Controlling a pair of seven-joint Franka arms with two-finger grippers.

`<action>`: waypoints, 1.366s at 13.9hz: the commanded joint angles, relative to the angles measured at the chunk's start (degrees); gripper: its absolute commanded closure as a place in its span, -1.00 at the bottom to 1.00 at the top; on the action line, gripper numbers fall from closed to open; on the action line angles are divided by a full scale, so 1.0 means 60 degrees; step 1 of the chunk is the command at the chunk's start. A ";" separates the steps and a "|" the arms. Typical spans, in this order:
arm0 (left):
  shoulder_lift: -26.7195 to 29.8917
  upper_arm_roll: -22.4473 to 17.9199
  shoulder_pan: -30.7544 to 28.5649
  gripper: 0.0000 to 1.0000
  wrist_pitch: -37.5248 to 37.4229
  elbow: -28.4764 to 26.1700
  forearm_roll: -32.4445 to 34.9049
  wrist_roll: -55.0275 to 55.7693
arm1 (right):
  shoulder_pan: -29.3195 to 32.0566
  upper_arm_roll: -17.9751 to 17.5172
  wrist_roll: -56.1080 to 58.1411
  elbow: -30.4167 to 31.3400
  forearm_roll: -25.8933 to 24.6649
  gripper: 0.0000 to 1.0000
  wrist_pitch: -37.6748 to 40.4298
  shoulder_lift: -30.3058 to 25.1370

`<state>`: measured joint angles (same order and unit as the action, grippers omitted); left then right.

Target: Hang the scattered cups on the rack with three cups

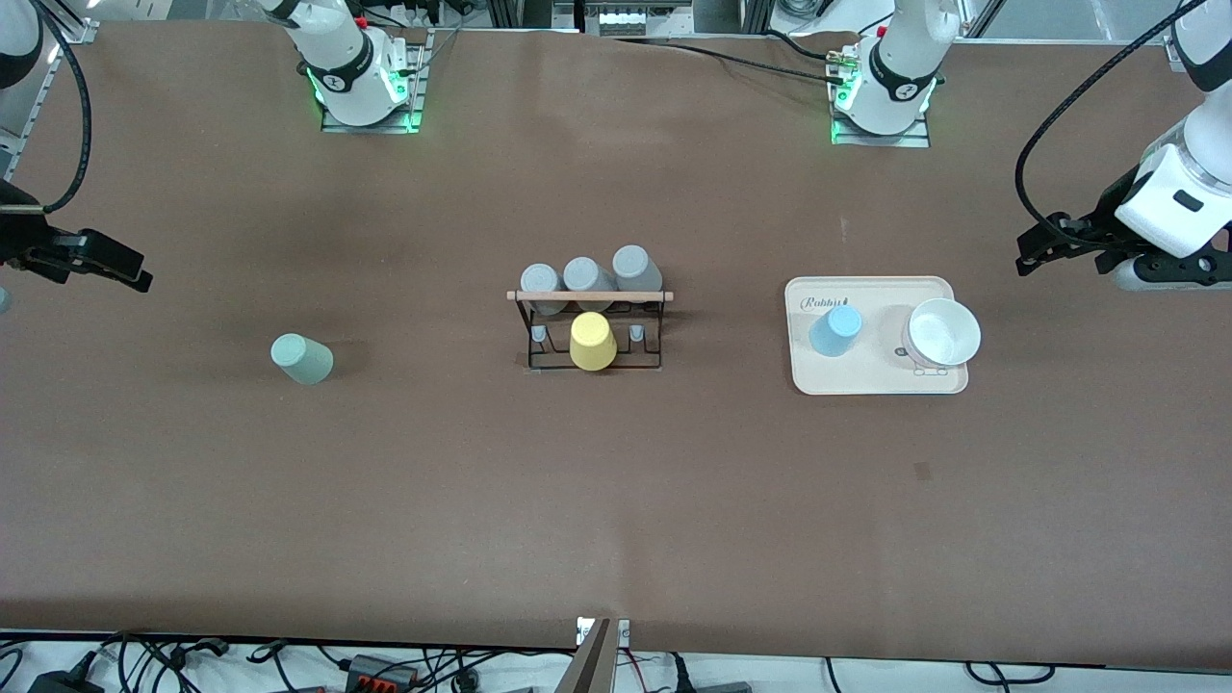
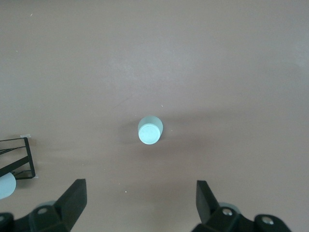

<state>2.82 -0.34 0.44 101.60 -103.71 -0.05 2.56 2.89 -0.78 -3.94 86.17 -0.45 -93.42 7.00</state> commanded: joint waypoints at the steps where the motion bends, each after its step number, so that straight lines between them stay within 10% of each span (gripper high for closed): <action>1: 0.0263 0.0100 -0.0117 -1.00 0.0089 -0.0204 -0.0110 -0.0104 | 0.0089 -0.0002 0.0157 -0.0095 0.0002 -1.00 0.0160 -0.0039; 19: -0.1639 0.0378 0.0161 -1.00 -0.0263 0.0059 -0.0212 -0.0177 | 0.0192 0.0013 0.0069 0.1077 -0.0027 -1.00 0.0468 -0.0346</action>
<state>-4.89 1.47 0.99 100.99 -103.94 -0.35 2.52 4.00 -0.49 -3.95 90.87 -0.46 -90.94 7.05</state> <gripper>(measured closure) 0.000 0.000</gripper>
